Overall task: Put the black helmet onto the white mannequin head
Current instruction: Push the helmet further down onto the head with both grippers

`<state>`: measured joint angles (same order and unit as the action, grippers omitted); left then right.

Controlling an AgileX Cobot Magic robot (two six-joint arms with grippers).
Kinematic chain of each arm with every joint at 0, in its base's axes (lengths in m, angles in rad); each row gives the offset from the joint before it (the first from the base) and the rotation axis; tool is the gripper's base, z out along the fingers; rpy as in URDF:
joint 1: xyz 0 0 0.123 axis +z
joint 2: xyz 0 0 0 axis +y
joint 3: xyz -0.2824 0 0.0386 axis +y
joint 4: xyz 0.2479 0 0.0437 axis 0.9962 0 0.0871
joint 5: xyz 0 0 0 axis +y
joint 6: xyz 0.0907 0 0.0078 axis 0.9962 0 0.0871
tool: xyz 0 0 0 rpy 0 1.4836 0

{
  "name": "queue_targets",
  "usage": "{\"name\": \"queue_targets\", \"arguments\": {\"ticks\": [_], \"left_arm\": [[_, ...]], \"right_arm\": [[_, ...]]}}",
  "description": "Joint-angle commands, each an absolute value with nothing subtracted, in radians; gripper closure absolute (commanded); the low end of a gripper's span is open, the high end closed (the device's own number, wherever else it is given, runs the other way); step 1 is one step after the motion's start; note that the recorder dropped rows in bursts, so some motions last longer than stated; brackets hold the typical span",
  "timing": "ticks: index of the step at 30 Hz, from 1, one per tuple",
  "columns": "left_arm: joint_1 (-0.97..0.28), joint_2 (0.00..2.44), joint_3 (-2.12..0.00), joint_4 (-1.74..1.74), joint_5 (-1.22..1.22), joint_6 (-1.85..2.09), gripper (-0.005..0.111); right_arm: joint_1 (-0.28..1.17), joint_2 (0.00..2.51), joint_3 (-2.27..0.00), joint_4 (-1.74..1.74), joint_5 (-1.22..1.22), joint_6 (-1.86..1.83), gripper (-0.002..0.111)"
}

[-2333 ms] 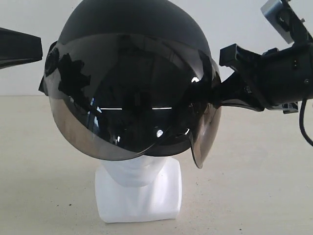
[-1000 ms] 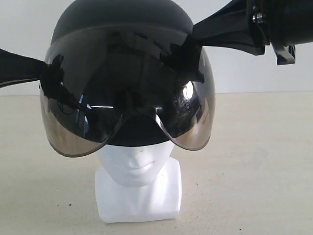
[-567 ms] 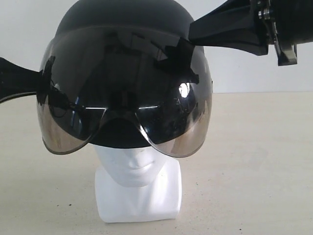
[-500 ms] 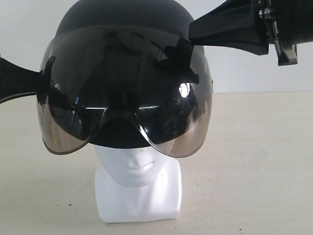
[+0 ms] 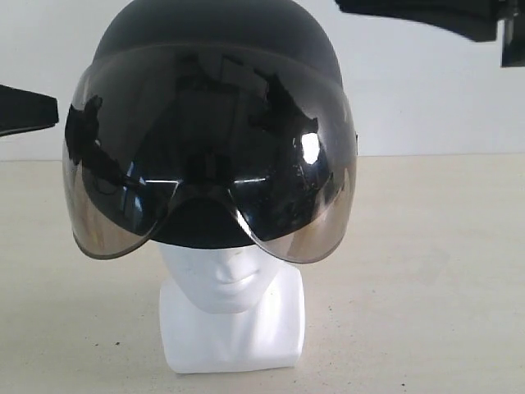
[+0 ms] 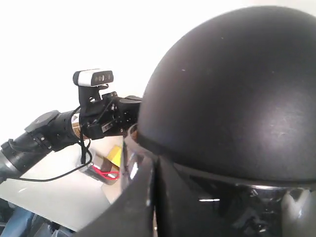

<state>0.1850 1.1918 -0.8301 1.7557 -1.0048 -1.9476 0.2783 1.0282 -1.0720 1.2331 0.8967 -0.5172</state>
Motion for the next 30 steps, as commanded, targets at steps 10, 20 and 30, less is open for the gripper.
{"name": "queue_targets", "arguments": {"ticks": [10,20,30], "left_arm": [[0.147,1.104,-0.921,1.527,-1.221,-1.96,0.102],[0.104,1.104,-0.931,1.58,-1.221,-1.972,0.102],[0.039,1.104,-0.931,1.604,-1.221,-1.994,0.102]], "right_arm": [[0.28,1.022,-1.074,1.262,0.928,-0.512,0.108],[0.28,1.099,-1.074,1.32,0.971,-0.536,0.108],[0.435,1.161,-1.074,1.395,0.856,-0.586,0.108]]}}
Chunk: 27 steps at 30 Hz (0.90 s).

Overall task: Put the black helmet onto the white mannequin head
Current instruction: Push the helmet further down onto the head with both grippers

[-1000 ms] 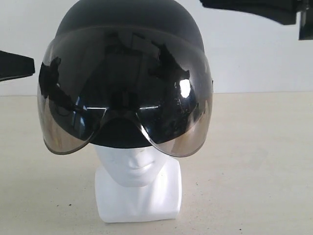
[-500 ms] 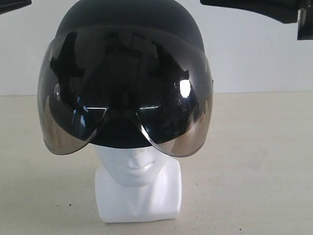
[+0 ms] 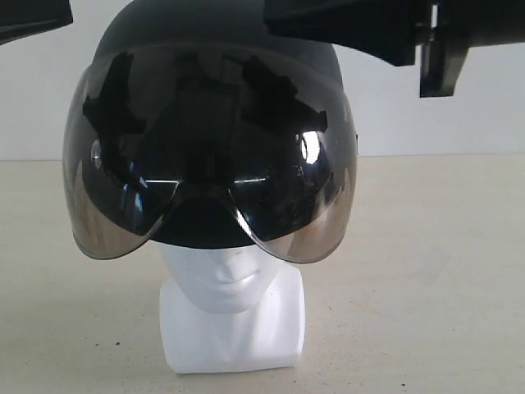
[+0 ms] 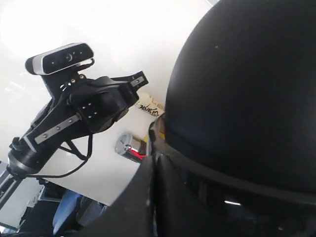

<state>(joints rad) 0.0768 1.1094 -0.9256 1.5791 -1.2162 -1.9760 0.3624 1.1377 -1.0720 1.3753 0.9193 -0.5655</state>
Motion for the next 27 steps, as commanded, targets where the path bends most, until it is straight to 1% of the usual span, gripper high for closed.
{"name": "queue_targets", "arguments": {"ticks": [1,6,9,12,17,19,27], "left_arm": [[0.034,1.104,-0.931,1.617,-1.221,-1.997,0.102],[0.022,1.104,-0.931,1.664,-1.221,-1.997,0.102],[0.022,1.104,-0.931,1.664,-1.221,-1.997,0.102],[0.022,1.104,-0.931,1.664,-1.221,-1.997,0.102],[0.022,1.104,-0.931,1.666,-1.221,-1.995,0.102],[0.022,1.104,-0.931,1.685,-1.221,-2.002,0.102],[0.022,1.104,-0.931,1.71,-1.221,-2.018,0.102]], "right_arm": [[0.45,1.169,-1.074,1.395,0.844,-0.592,0.108],[0.521,1.197,-1.074,1.391,0.788,-0.622,0.108],[0.521,1.197,-1.114,1.404,0.763,-0.631,0.108],[0.521,1.197,-1.14,1.413,0.682,-0.631,0.108],[0.521,1.2,-1.14,1.316,0.691,-0.624,0.108],[0.521,1.2,-1.138,1.238,0.711,-0.548,0.108],[0.521,1.2,-1.13,1.139,0.766,-0.483,0.108]]}}
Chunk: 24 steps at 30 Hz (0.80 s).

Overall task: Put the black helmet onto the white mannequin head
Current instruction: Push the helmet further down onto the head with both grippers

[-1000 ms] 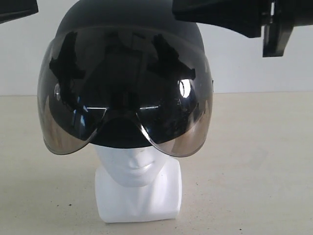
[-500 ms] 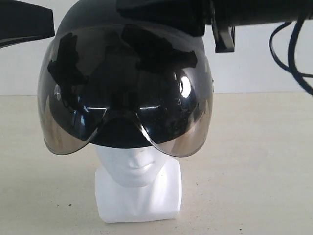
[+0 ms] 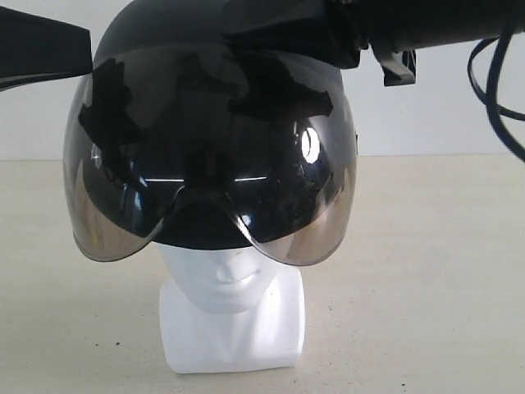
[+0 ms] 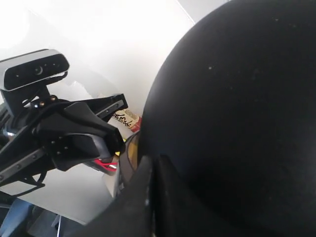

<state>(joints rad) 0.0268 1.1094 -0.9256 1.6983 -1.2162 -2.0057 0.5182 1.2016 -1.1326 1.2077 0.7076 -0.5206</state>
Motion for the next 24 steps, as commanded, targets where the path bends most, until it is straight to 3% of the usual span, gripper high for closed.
{"name": "queue_targets", "arguments": {"ticks": [1,24], "left_arm": [[0.022,1.104,-0.931,1.711,-1.221,-2.018,0.102],[0.022,1.104,-0.917,1.744,-1.221,-2.044,0.102]], "right_arm": [[0.521,1.2,-1.13,1.134,0.78,-0.48,0.108],[0.521,1.2,-1.13,1.079,0.797,-0.444,0.108]]}}
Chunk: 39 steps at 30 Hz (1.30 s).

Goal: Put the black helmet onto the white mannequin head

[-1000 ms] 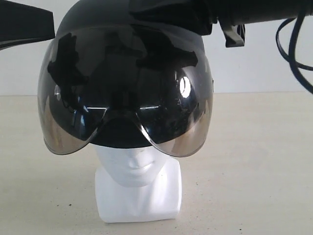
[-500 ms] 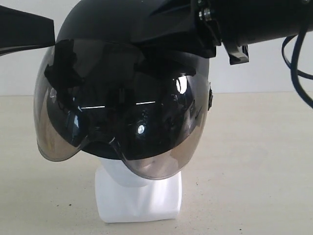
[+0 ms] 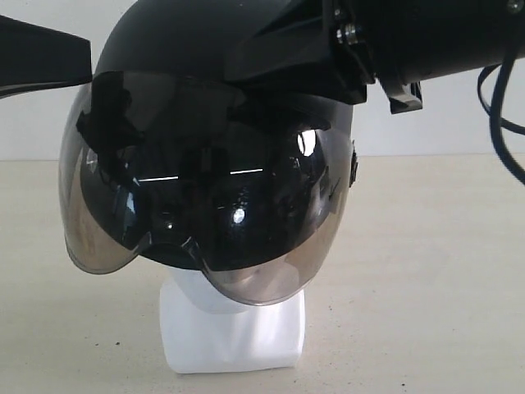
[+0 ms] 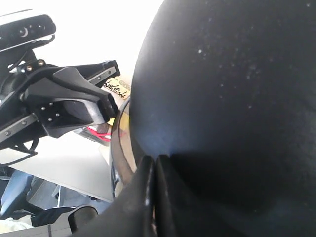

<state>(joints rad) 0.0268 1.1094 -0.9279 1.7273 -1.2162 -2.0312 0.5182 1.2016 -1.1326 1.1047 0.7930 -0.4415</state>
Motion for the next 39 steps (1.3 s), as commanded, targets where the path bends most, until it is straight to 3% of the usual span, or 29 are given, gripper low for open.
{"name": "queue_targets", "arguments": {"ticks": [1,39], "left_arm": [[0.022,1.104,-0.917,1.744,-1.221,-2.048,0.102],[0.022,1.106,-0.701,1.744,-1.195,-2.017,0.102]], "right_arm": [[0.521,1.2,-1.13,1.079,0.8,-0.444,0.108],[0.639,1.2,-1.128,0.881,0.793,-0.289,0.108]]}}
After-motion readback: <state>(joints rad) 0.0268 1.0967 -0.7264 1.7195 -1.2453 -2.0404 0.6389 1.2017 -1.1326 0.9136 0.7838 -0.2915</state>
